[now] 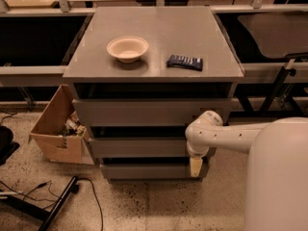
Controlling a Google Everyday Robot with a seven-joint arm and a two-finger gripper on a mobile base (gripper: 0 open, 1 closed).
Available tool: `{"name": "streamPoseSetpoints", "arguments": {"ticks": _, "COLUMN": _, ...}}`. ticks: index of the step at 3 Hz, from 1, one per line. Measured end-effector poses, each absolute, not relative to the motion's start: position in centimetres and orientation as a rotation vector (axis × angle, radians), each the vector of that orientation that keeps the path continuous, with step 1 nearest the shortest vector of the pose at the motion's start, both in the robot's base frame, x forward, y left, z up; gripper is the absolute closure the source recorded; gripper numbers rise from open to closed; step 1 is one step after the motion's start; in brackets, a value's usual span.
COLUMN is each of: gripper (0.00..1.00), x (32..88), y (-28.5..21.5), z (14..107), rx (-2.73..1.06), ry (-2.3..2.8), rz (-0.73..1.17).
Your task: Open middle drawer
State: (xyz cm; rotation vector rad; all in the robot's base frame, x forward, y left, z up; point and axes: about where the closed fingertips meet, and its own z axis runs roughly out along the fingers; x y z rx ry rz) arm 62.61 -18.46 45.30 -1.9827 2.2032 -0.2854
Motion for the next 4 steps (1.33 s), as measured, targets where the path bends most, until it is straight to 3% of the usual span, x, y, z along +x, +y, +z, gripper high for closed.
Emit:
{"name": "streamPoseSetpoints", "arguments": {"ticks": 1, "gripper": 0.0, "x": 65.0, "y": -18.9, "z": 44.1, "rx": -1.923, "ry": 2.23, "rz": -0.245}}
{"name": "streamPoseSetpoints", "arguments": {"ticks": 2, "gripper": 0.19, "x": 65.9, "y": -19.2, "z": 42.5, "rx": -1.856, "ry": 2.265, "rz": -0.191}}
{"name": "streamPoseSetpoints", "arguments": {"ticks": 4, "gripper": 0.65, "x": 63.9, "y": -19.9, "z": 42.1, "rx": -1.774, "ry": 2.31, "rz": -0.177}}
